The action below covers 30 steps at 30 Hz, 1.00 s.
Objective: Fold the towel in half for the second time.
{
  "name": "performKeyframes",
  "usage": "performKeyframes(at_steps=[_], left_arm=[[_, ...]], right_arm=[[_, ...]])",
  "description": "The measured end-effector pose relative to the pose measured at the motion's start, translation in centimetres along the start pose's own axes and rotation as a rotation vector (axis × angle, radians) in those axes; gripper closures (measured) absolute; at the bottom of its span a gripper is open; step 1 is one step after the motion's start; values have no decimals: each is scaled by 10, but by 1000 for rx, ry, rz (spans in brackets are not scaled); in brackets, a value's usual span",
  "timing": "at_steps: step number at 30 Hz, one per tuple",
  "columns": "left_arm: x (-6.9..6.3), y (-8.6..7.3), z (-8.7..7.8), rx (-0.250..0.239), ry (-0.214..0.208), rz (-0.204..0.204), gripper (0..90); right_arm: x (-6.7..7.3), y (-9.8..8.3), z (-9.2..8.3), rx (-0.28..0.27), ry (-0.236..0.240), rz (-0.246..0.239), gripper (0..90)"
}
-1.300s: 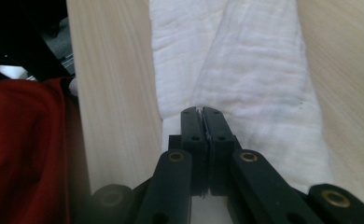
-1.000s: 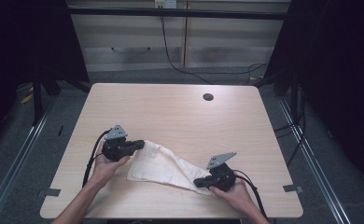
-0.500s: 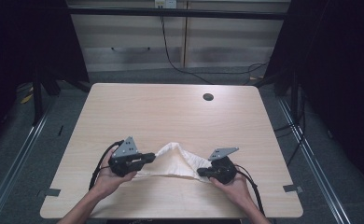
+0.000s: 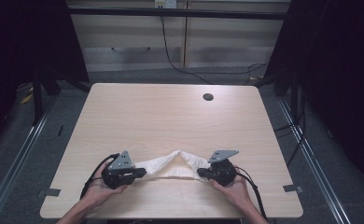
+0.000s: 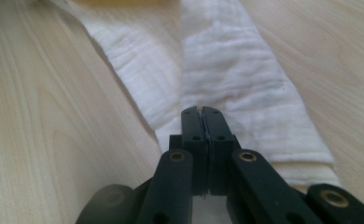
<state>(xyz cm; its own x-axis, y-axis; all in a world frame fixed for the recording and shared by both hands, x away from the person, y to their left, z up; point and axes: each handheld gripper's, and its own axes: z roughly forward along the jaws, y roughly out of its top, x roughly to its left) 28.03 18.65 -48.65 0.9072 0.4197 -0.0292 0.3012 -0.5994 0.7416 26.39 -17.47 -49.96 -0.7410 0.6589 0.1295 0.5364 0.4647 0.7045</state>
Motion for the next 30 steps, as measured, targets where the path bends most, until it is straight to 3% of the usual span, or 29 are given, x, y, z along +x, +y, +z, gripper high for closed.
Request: performKeyframes(at_steps=[5,8,12,21,30], left_arm=[[5,-10,-1,1,9,-25,855],[3,-11,0,23,19,-14,855],[4,-11,1,12,15,-24,856],[6,-12,1,8,18,-43,858],[12,-13,3,-8,43,-60,859]], right_arm=[[1,-2,-3,0,-24,-18,889],[1,-6,-7,-1,-41,-23,889],[2,-14,-16,-7,-61,-20,889],[-8,-42,-44,-20,-110,56,889],[-11,-39,-39,-30,-121,61,889]])
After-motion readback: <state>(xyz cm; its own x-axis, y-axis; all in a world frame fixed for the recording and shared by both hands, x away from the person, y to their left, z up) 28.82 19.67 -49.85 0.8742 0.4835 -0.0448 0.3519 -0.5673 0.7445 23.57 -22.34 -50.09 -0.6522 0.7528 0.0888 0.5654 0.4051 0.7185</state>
